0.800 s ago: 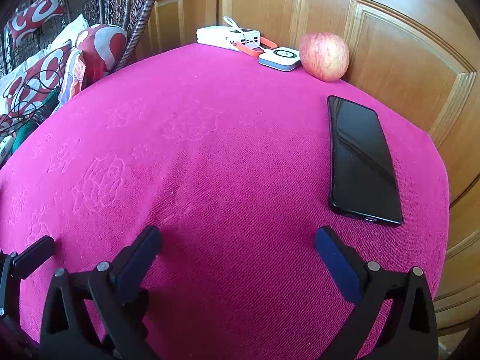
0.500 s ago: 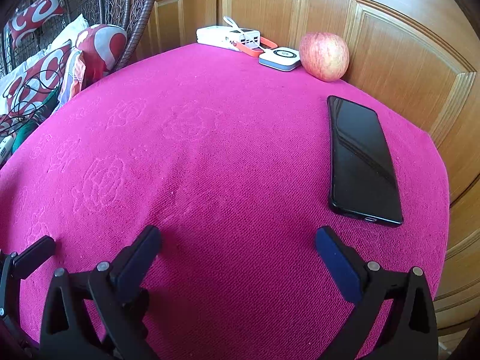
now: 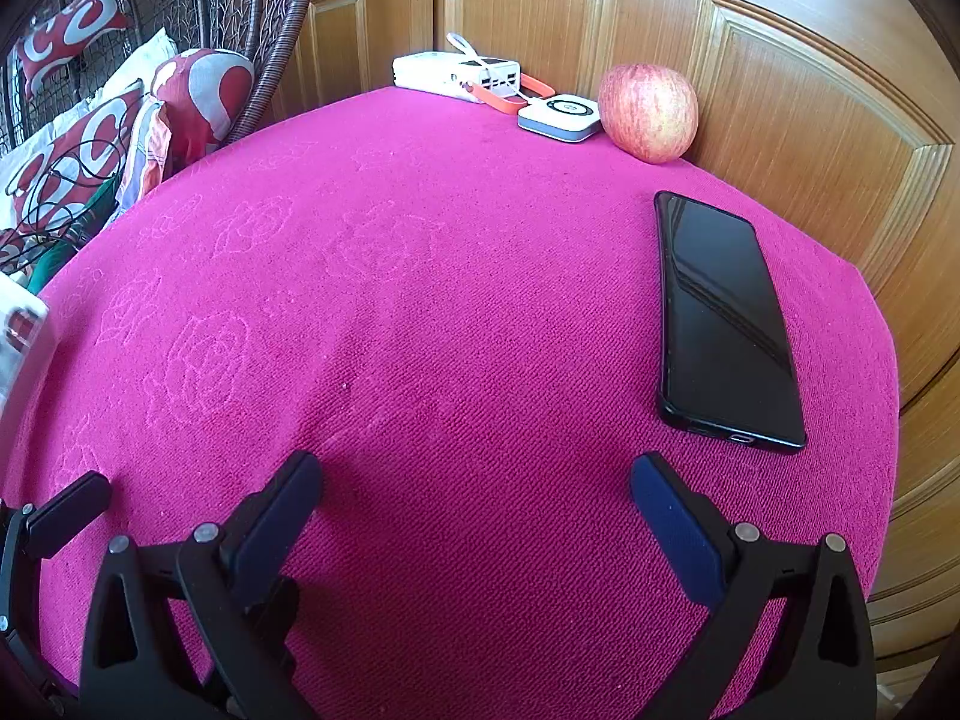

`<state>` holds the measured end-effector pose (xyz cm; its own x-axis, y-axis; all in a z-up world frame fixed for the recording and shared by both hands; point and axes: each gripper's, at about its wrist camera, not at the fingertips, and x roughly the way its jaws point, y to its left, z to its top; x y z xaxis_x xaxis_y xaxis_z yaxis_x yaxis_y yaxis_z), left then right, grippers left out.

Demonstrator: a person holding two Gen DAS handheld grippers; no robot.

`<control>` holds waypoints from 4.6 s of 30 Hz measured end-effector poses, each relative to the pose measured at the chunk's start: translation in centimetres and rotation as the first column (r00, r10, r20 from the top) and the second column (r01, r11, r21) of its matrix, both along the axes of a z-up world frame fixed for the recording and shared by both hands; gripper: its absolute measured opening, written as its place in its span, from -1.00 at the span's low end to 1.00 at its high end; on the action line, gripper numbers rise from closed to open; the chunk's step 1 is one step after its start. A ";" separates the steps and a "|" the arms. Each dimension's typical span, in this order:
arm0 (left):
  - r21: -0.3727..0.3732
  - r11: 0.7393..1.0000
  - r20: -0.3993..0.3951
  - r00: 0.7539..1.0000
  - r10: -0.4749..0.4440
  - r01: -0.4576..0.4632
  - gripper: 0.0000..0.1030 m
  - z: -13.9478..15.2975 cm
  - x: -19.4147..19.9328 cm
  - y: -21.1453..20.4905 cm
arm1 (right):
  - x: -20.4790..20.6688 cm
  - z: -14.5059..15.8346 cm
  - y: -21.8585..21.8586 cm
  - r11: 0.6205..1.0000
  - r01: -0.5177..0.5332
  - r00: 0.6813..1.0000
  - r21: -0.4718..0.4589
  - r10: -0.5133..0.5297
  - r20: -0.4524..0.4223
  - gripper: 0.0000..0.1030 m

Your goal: Organize rigid objects

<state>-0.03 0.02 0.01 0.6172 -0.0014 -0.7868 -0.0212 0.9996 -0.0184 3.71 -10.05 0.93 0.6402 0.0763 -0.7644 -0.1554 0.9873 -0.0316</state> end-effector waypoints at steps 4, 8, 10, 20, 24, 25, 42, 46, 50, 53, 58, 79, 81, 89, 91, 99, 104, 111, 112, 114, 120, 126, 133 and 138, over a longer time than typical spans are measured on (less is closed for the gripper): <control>0.000 1.000 0.001 1.000 0.000 0.000 1.00 0.1 -0.1 -0.1 | 0.0 0.0 0.0 1.000 0.000 1.000 0.000 0.000 -0.001 1.00; -0.001 1.000 0.001 1.000 0.000 0.000 1.00 0.0 0.2 0.3 | 0.0 0.0 0.1 1.000 0.000 1.000 -0.001 0.000 -0.001 1.00; -0.001 1.000 0.000 1.000 0.000 0.000 1.00 0.1 0.1 0.2 | -0.1 0.0 0.1 1.000 0.000 1.000 -0.001 0.000 -0.001 1.00; 0.005 1.000 0.000 1.000 0.000 0.000 1.00 -0.1 0.2 0.0 | 0.0 -0.1 0.1 1.000 0.001 1.000 0.002 -0.001 0.001 1.00; 0.006 1.000 0.002 1.000 0.000 0.000 1.00 -0.1 0.2 0.0 | 0.0 -0.1 0.1 1.000 0.001 1.000 0.002 -0.001 0.002 1.00; 0.008 1.000 0.001 1.000 0.000 0.000 1.00 -0.1 0.2 0.0 | 0.0 -0.1 0.1 1.000 0.001 1.000 0.001 -0.001 0.001 1.00; 0.037 0.999 0.002 1.000 0.003 -0.003 1.00 0.0 0.1 -0.2 | 0.0 -0.1 0.0 1.000 0.001 1.000 0.003 -0.001 0.004 1.00; 0.054 0.999 0.002 1.000 0.003 -0.003 1.00 0.1 0.1 -0.3 | 0.0 -0.1 0.0 1.000 0.001 1.000 0.003 -0.001 0.004 1.00; 0.026 1.000 -0.001 1.000 0.003 -0.003 1.00 -0.1 0.1 -0.2 | 0.0 -0.1 0.0 1.000 0.002 1.000 0.003 -0.002 0.004 1.00; 0.027 1.000 -0.002 1.000 0.003 -0.003 1.00 -0.1 0.1 -0.2 | 0.0 -0.1 0.0 1.000 0.001 1.000 0.003 -0.001 0.004 1.00; 0.027 1.000 -0.002 1.000 0.003 -0.003 1.00 -0.1 0.1 -0.2 | -0.1 -0.1 0.0 1.000 0.002 1.000 0.003 -0.002 0.004 1.00; 0.021 1.000 -0.003 1.000 0.002 -0.002 1.00 -0.1 0.1 -0.2 | 0.0 -0.2 -0.1 1.000 0.002 1.000 0.002 -0.002 0.003 1.00; 0.021 1.000 -0.003 1.000 0.002 -0.002 1.00 -0.1 0.1 -0.2 | 0.0 -0.2 0.0 1.000 0.002 1.000 0.002 -0.002 0.003 1.00; 0.021 1.000 -0.002 1.000 0.002 -0.002 1.00 -0.1 0.1 -0.2 | 0.0 -0.1 0.0 1.000 -0.008 1.000 0.000 0.008 -0.001 1.00; 0.021 1.000 -0.001 1.000 0.002 -0.002 1.00 -0.1 0.1 -0.2 | 0.2 -0.1 0.0 0.999 -0.041 0.999 -0.006 0.041 -0.025 1.00; 0.021 1.000 -0.002 1.000 0.002 -0.002 1.00 -0.1 0.1 -0.2 | 1.9 0.2 0.2 0.963 -0.268 0.958 -0.034 0.262 -0.117 1.00; 0.022 1.000 -0.001 1.000 0.001 -0.001 1.00 -0.1 0.1 -0.1 | 1.8 0.1 0.0 0.943 -0.332 0.938 -0.030 0.327 -0.119 1.00; 0.023 1.000 -0.002 1.000 0.002 -0.002 1.00 -0.1 0.1 -0.1 | 2.4 0.2 0.3 0.928 -0.369 0.916 -0.046 0.355 -0.185 1.00; 0.023 1.000 -0.003 1.000 0.002 -0.001 1.00 -0.1 0.1 -0.1 | 2.4 0.2 0.3 0.926 -0.375 0.913 -0.047 0.360 -0.193 1.00; 0.024 1.000 -0.004 1.000 0.002 -0.001 1.00 0.0 0.1 -0.1 | 2.6 0.2 0.3 0.917 -0.397 0.901 -0.042 0.381 -0.209 1.00; 0.033 0.999 -0.126 0.992 0.016 -0.012 1.00 0.5 0.0 -0.6 | 3.1 0.2 0.0 0.861 -0.507 0.846 -0.045 0.486 -0.220 1.00; -0.040 0.999 -0.098 0.995 -0.021 0.017 0.99 2.3 -2.2 -0.7 | 4.0 0.9 -0.2 0.874 -0.485 0.836 0.036 0.476 -0.275 1.00; -0.071 0.988 0.132 0.980 0.145 -0.137 0.99 10.0 -7.1 4.0 | 3.9 5.7 -0.4 0.890 -0.444 0.871 0.104 0.456 -0.185 1.00; -0.100 0.939 0.002 0.944 0.330 -0.328 0.99 14.0 -9.1 10.1 | 2.9 11.0 0.4 0.891 -0.421 0.899 0.167 0.435 -0.051 1.00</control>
<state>-9.09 10.16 13.97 0.6107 0.1291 -0.7813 -0.3477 0.9302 -0.1181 6.57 -9.67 11.89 0.4533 0.4445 -0.7726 -0.5595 0.8166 0.1416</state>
